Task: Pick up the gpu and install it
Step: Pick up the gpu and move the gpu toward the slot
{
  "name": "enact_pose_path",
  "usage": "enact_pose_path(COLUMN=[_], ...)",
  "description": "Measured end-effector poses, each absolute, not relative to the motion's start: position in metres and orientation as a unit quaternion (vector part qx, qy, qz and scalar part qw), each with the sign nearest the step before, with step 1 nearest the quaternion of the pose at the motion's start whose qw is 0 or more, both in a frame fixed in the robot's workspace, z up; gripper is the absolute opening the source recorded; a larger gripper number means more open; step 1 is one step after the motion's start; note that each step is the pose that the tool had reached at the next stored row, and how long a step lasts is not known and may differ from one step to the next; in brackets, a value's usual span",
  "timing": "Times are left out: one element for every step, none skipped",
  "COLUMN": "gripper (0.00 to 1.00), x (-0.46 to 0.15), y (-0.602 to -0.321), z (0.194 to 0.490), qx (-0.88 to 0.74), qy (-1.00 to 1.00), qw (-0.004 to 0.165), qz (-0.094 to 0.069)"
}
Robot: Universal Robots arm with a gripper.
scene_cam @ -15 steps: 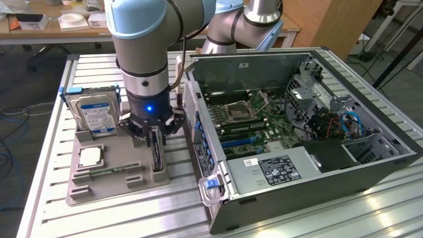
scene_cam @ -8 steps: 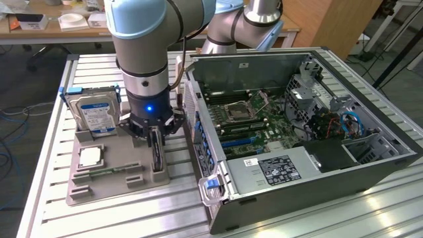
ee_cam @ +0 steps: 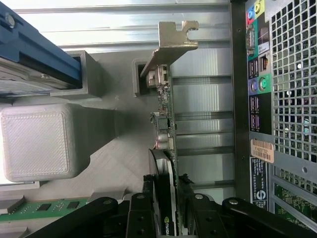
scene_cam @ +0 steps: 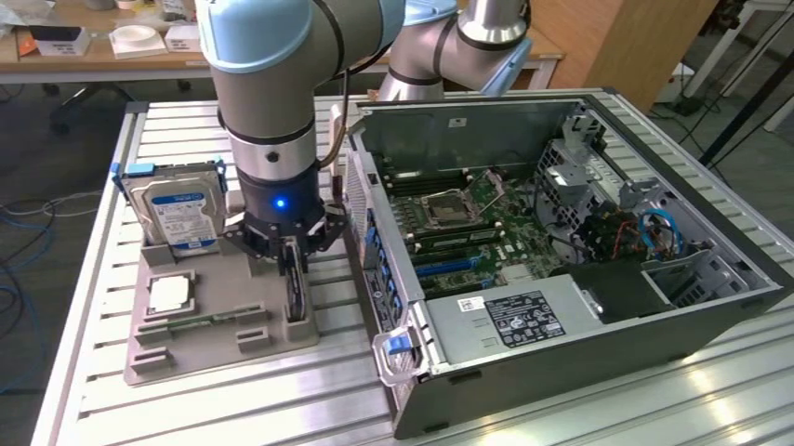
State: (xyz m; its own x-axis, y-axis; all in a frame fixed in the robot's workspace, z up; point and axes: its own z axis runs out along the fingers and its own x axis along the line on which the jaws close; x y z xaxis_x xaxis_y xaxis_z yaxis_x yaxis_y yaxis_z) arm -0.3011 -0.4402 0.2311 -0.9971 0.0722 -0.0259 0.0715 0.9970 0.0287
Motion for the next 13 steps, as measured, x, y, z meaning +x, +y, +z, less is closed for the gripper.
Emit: enact_pose_path(gripper=[0.33,0.33,0.33,0.33,0.33,0.33,0.33,0.33,0.33,0.33,0.32,0.32,0.32], x=[-0.3019,-0.3029,-0.3037,-0.3041,-0.3041,-0.3044,-0.3047,-0.3049,-0.3051,-0.3053,-0.3055,-0.3058,-0.3059], y=[-0.4401,-0.4401,-0.4401,-0.4402,-0.4402,-0.4402,-0.4402,-0.4402,-0.4402,-0.4402,-0.4402,-0.4402,-0.4402], z=[0.2309,0.2307,0.2307,0.2307,0.2307,0.2308,0.2307,0.2307,0.2307,0.2308,0.2307,0.2308,0.2308], qx=[0.036,0.036,0.036,0.036,0.036,0.036,0.036,0.036,0.036,0.036,0.036,0.036,0.036], qy=[0.999,0.999,0.999,0.999,0.999,0.999,0.999,0.999,0.999,0.999,0.999,0.999,0.999], qw=[0.014,0.014,0.014,0.014,0.014,0.014,0.014,0.014,0.014,0.014,0.015,0.014,0.015], qz=[0.014,0.014,0.014,0.014,0.014,0.014,0.014,0.014,0.014,0.014,0.014,0.014,0.014])
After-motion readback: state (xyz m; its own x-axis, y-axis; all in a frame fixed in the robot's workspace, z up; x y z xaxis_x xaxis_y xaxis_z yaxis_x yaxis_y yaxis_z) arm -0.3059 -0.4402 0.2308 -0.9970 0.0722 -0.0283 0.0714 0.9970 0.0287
